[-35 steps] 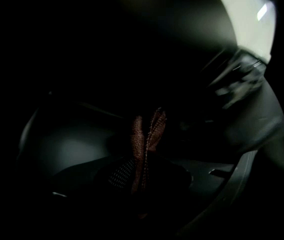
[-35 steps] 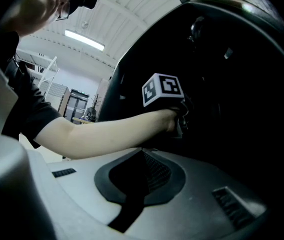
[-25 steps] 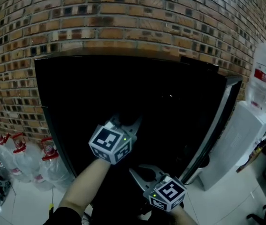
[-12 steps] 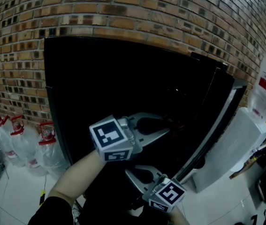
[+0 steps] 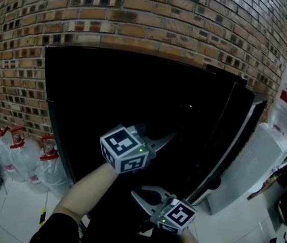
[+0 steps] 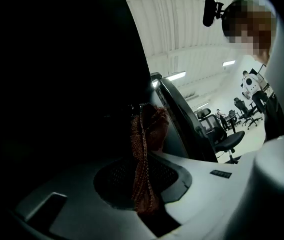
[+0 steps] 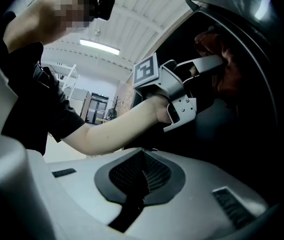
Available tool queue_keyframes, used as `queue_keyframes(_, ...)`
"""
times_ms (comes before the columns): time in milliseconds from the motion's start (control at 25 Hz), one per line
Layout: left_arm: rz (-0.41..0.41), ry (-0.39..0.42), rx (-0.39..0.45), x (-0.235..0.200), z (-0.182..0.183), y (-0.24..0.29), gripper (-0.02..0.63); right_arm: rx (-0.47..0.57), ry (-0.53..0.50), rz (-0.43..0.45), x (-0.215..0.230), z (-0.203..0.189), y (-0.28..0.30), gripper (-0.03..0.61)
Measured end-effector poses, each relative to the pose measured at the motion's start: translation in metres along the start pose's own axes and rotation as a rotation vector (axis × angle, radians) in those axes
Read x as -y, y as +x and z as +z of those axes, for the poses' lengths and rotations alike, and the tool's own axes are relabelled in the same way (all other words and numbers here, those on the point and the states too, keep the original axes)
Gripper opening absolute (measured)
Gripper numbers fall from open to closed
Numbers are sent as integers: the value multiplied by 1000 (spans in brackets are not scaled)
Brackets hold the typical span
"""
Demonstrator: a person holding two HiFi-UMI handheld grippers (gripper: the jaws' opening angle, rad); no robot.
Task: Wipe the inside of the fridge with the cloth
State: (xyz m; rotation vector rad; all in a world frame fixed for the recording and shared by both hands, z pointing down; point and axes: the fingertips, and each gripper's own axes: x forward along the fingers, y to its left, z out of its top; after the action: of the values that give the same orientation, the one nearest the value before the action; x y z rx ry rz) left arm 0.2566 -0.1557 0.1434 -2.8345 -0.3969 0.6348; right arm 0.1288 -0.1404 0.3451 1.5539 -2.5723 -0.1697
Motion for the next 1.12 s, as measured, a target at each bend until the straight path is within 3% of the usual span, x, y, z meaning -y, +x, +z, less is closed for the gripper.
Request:
queue_keyframes(360, 183, 1, -5, -48, -14, 5, 54, 6, 18, -9, 4, -4, 5, 5)
queue_keyframes(840, 316, 44, -15, -95, -38, 15, 54, 3, 17, -27, 11, -2, 11, 5)
queue_keyframes(1120, 375, 70, -27, -121, -49, 20, 54, -56, 12, -22, 7, -10, 20, 5)
